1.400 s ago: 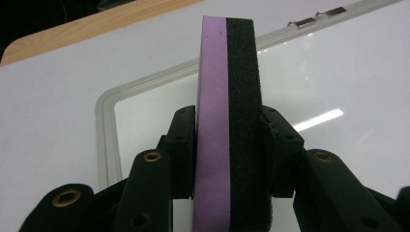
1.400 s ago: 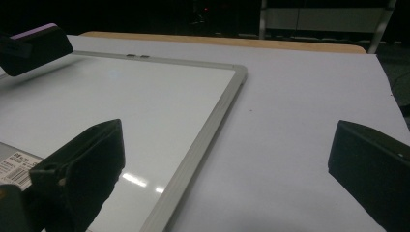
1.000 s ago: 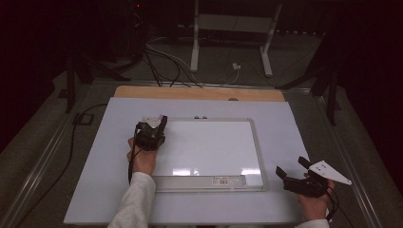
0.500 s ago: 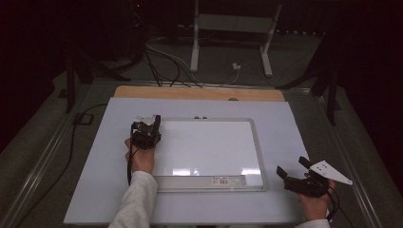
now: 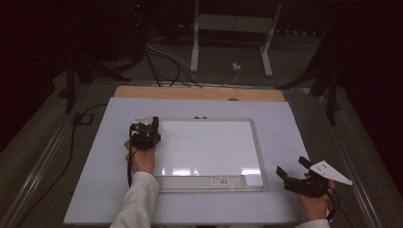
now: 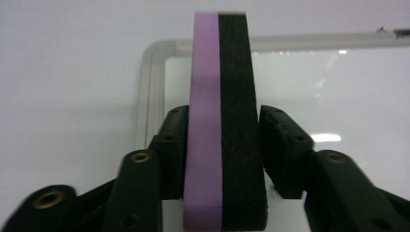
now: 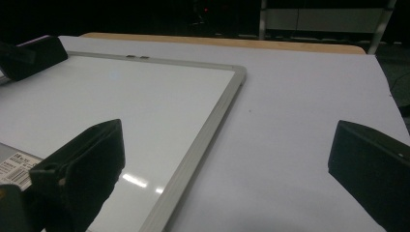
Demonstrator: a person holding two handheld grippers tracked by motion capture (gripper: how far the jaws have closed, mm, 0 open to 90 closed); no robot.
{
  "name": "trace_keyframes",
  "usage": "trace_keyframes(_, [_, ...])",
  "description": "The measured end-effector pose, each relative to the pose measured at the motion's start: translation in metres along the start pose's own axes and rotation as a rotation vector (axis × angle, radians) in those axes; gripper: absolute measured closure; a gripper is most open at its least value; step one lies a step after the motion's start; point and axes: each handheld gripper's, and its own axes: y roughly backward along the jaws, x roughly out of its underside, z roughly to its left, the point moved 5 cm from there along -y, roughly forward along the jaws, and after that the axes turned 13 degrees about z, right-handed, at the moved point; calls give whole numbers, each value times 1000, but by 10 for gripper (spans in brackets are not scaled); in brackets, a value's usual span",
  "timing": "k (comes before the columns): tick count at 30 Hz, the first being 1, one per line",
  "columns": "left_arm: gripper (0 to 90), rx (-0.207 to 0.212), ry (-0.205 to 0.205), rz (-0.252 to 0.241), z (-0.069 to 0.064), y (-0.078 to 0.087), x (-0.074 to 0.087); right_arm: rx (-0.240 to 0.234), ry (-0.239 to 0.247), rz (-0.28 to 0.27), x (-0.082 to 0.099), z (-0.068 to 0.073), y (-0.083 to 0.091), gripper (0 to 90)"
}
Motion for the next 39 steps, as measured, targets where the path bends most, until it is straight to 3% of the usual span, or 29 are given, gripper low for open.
trace_keyframes(5, [437, 41, 6, 8, 0, -3, 3, 1, -1, 0, 0, 0, 0, 0])
trace_keyframes(8, [313, 31, -14, -35, -2, 2, 1, 0, 0, 0, 0, 0, 0, 0])
trace_keyframes(12, [176, 52, -32, -96, -2, 13, -2, 1, 0, -1, 0, 0, 0, 0])
trace_keyframes(14, [155, 73, -52, -111, -1, 18, -3, 1, 0, -1, 0, 0, 0, 0])
trace_keyframes(18, [22, 128, -115, -140, 0, 34, -3, 0, 1, -3, 0, 0, 0, 0])
trace_keyframes(22, [7, 179, -180, -217, 4, 58, 2, -3, 5, -2, 0, 1, 0, 0])
trace_keyframes(25, [7, 194, -230, -276, 11, 76, 10, -6, 7, -3, 0, 2, 0, 0])
trace_keyframes(27, [7, 222, -242, -301, 18, 85, 17, -8, 13, -4, 0, 3, -1, 0])
trace_keyframes(35, [7, 243, -282, -354, 40, 101, 50, -12, 20, -3, 0, 6, -2, 0])
trace_keyframes(39, [7, 245, -267, -371, 50, 103, 68, -16, 20, -4, -1, 7, -3, 0])
